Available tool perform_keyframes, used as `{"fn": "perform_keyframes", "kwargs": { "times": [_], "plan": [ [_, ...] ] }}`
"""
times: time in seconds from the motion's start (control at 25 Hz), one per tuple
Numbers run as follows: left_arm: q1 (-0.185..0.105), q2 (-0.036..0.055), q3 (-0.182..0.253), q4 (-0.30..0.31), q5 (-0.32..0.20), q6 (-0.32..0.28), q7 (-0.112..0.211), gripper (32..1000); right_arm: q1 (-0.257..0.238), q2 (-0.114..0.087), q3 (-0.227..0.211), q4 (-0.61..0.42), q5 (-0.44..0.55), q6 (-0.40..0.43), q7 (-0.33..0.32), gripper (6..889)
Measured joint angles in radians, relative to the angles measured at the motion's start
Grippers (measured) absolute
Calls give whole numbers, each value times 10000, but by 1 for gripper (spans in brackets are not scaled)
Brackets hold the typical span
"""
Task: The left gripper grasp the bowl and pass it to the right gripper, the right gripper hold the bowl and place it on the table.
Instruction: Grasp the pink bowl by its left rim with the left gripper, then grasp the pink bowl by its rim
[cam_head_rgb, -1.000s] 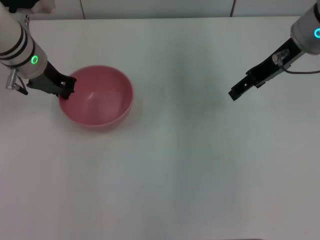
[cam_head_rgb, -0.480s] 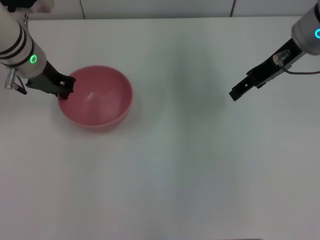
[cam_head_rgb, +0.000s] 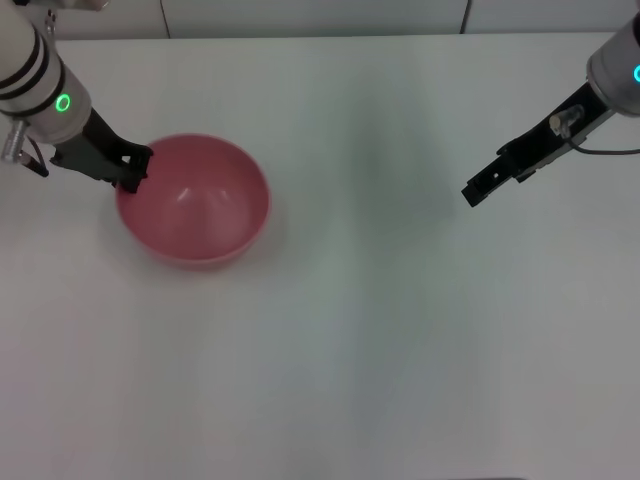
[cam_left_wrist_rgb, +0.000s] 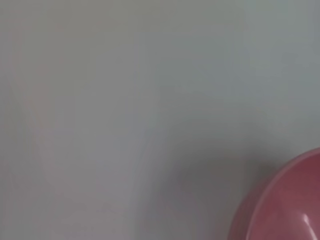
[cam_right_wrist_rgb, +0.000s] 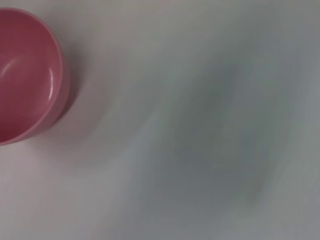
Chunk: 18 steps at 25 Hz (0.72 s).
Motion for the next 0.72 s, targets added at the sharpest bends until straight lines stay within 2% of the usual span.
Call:
{"fn": "perform_keyframes", "kwargs": {
  "times": [0.2, 0.36, 0.52, 0.72],
  "plan": [
    [-81, 11, -184, 203, -291, 412, 356, 49, -36, -8, -3, 0, -13, 0, 0, 853],
    [-119, -31, -448, 331, -363, 648, 615, 49, -74, -11, -4, 0, -2, 0, 0, 853],
    [-132, -35, -824, 472, -728, 1027, 1067, 49, -88, -15, -5, 0, 2, 0, 1, 853],
    [-132, -80, -879, 862, -830, 1439, 1185, 49, -105, -17, -5, 0, -20, 0, 1, 854]
  ]
}}
